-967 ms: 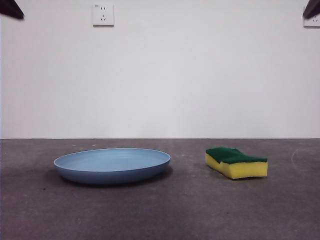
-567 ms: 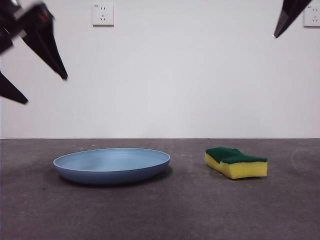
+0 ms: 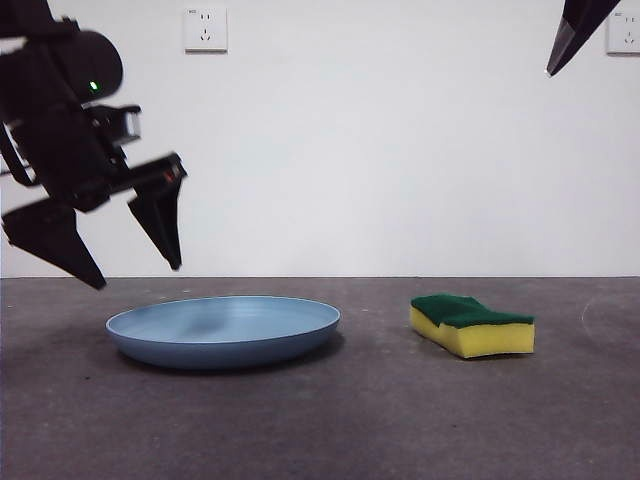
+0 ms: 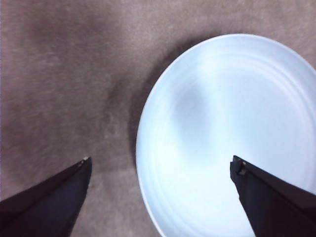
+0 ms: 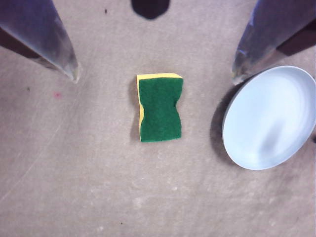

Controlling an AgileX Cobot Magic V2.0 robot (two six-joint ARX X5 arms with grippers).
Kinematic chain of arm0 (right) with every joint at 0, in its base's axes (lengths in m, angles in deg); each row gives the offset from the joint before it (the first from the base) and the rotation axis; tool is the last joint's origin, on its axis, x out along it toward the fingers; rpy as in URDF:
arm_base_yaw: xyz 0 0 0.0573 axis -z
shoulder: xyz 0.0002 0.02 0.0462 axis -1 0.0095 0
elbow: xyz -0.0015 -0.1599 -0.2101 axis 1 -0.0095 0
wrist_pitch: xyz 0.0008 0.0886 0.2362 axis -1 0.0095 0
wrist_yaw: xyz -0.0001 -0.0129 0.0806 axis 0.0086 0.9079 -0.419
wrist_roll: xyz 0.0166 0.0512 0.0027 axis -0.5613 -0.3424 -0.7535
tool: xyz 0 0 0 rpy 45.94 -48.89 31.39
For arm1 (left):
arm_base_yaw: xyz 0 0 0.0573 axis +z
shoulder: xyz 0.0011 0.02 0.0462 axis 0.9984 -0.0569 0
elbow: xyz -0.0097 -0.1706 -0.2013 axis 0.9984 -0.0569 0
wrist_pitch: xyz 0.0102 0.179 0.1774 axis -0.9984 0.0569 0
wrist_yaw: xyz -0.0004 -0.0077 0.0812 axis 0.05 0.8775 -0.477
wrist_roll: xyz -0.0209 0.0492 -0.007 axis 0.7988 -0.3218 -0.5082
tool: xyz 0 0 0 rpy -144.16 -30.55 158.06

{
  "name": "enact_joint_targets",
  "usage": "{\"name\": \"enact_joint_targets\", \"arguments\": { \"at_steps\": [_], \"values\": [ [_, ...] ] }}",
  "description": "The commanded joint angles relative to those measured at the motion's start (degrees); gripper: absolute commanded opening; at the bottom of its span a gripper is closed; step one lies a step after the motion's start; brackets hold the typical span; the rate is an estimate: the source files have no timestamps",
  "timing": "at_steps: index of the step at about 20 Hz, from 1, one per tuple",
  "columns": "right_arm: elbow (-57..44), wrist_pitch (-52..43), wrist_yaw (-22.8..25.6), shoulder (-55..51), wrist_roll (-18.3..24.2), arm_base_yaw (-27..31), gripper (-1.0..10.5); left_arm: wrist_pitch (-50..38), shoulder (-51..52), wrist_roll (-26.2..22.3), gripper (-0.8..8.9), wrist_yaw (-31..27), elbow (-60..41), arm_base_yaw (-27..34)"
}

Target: Pick up the plate,pick up the cloth,clean the plate with the cloth

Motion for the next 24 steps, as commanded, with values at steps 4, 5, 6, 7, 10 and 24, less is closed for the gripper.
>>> {"name": "enact_joint_targets", "arguments": {
  "at_steps": [4, 5, 6, 7, 10, 24],
  "values": [
    [0.2, 0.2, -0.1, 0.0, -1.6, 0.0, 5.4, -1.7, -5.7, -0.9, 4.69, -3.3, 0.0, -1.0],
    [0.2, 0.2, -0.1, 0.0, -1.6, 0.0, 5.4, -2.0, -6.4, -0.9, 4.69, -3.2, 0.0, -1.0],
    [0.2, 0.3, -0.1, 0.0, -1.6, 0.0, 5.4, -2.2, -7.0, -0.9, 4.68, -3.3, 0.0, -1.0],
    [0.2, 0.5, -0.1, 0.0, -1.6, 0.0, 5.4, -2.3, -7.7, -0.9, 4.67, -3.3, 0.0, -1.0],
    [0.2, 0.6, -0.1, 0.0, -1.6, 0.0, 5.4, -2.3, -9.6, -0.9, 4.26, -3.2, 0.0, -1.4],
    [0.2, -0.8, -0.1, 0.0, -1.6, -0.1, 5.4, 1.9, -8.3, -5.7, -0.07, -3.3, 2.8, -3.9]
  ]
}}
